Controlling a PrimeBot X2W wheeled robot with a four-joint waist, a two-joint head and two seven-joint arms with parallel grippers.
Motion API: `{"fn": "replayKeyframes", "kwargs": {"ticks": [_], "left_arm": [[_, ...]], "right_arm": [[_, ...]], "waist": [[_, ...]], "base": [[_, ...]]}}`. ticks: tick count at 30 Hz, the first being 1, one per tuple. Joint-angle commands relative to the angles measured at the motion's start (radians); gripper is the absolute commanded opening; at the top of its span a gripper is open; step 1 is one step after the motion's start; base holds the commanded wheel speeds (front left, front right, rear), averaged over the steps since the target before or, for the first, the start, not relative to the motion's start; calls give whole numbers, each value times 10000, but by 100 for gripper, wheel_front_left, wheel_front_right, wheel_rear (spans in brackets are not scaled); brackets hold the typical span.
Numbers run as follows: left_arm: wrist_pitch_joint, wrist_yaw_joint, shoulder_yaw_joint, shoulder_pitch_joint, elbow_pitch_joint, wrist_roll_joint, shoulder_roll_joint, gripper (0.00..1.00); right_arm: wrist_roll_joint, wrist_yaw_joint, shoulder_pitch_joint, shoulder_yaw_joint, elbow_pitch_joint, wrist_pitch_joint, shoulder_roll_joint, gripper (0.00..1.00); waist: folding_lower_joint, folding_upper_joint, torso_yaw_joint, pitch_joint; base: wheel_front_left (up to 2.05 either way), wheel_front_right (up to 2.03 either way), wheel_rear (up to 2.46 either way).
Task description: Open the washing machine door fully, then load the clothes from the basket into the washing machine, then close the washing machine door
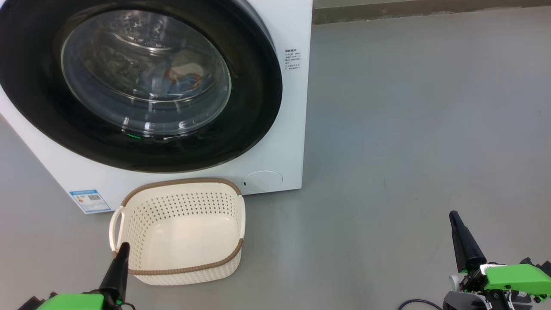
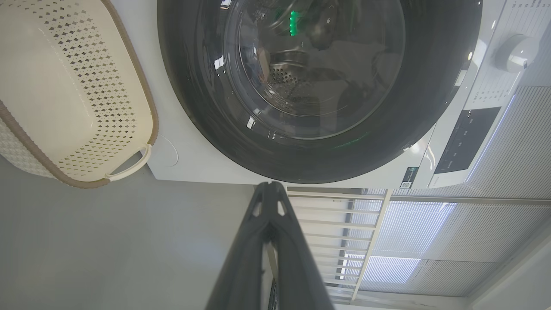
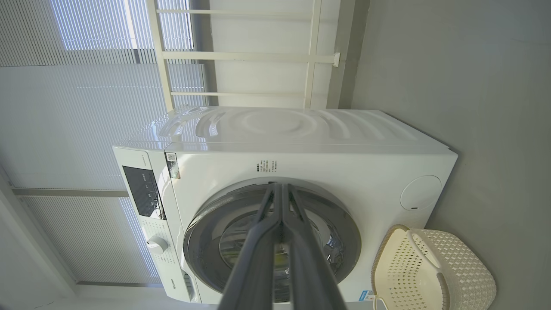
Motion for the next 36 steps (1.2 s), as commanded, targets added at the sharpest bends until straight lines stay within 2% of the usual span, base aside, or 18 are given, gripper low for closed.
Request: {"fn": "replayKeyframes", "kwargs": {"ticks": [1,36], "left_arm": [[18,-29,329,-420,-188,-55,153,0],[43,-29,360,-423,-187,-29,132,0]], "right_arm": [[-59,16,-103,172,-250,71,-12,0],[-115,16,-110,105,-246,125,35,0]], "waist": [[-1,-1,0,0],[-1,-1,0,0]], "base": [[0,0,0],[0,0,0]]}}
